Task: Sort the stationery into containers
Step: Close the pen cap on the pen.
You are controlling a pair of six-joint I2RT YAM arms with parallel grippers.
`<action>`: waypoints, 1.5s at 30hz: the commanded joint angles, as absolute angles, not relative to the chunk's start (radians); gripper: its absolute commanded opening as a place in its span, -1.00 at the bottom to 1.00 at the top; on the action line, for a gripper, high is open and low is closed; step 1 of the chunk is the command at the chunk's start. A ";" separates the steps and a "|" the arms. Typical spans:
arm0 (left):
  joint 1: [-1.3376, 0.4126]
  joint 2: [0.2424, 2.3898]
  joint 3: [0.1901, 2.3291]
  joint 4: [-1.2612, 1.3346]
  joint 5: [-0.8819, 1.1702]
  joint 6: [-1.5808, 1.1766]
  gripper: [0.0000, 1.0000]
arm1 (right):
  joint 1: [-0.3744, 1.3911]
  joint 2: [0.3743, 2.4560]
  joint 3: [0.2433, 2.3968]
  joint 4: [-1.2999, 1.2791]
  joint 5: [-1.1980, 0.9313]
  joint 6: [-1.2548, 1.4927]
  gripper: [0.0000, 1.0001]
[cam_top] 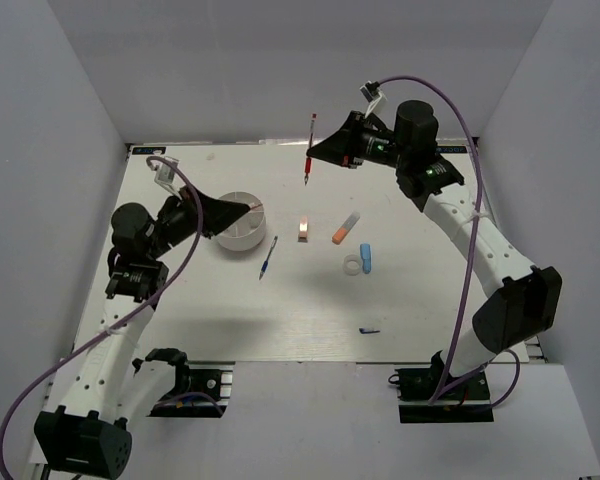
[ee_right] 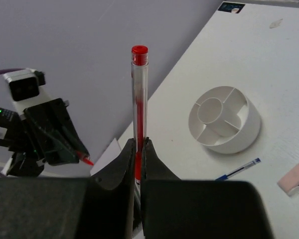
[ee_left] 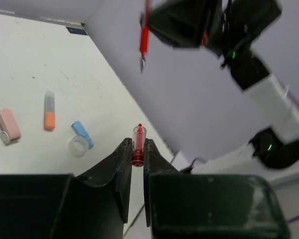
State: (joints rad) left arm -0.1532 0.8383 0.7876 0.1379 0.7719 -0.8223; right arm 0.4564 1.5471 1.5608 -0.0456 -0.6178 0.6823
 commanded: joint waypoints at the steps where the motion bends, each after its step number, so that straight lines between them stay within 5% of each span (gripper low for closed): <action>1: -0.124 0.859 0.860 0.127 0.631 -1.057 -1.00 | 0.440 1.531 1.552 0.190 -0.683 0.844 -1.00; 12: -0.137 0.807 0.664 0.528 0.819 -0.919 -1.00 | 0.452 1.631 1.721 0.224 -0.661 1.009 -1.00; 21: -0.075 0.938 0.730 0.586 0.618 -1.366 -1.00 | 0.465 1.787 1.995 0.256 -0.587 1.063 -1.00; 31: -0.072 1.061 0.686 0.857 0.586 -1.626 -1.00 | 0.480 1.879 2.034 0.382 -0.637 1.089 -1.00; 38: -0.072 1.075 0.681 1.156 0.606 -1.499 -1.00 | 0.503 1.890 2.049 0.381 -0.621 1.170 -1.00; 45: -0.060 1.032 0.706 1.005 0.516 -1.306 -1.00 | 0.544 1.951 2.210 0.229 -0.525 1.276 -1.00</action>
